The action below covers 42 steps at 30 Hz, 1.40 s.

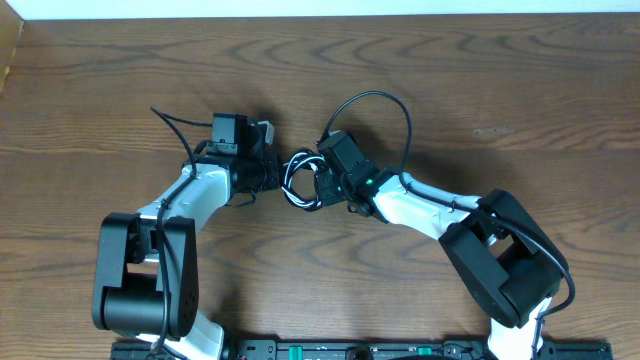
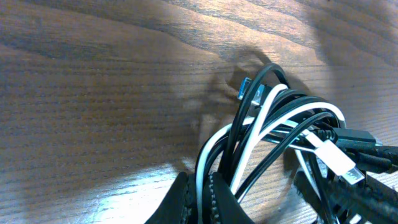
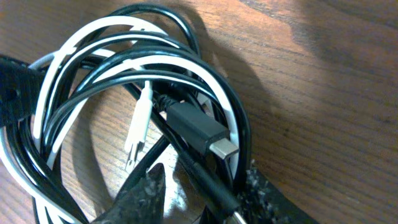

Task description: Untangle cables

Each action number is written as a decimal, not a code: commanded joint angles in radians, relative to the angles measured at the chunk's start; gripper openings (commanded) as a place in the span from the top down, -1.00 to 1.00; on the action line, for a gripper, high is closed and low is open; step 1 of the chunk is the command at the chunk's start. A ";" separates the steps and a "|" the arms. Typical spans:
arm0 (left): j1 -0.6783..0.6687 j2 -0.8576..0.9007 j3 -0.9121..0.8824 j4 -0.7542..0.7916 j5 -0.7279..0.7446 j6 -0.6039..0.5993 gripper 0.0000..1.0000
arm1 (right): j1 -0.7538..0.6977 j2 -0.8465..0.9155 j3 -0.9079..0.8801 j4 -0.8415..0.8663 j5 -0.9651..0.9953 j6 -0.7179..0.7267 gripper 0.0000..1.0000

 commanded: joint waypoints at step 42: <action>-0.008 0.008 -0.015 0.008 0.047 0.024 0.85 | 0.002 0.013 -0.005 -0.029 0.030 0.027 0.98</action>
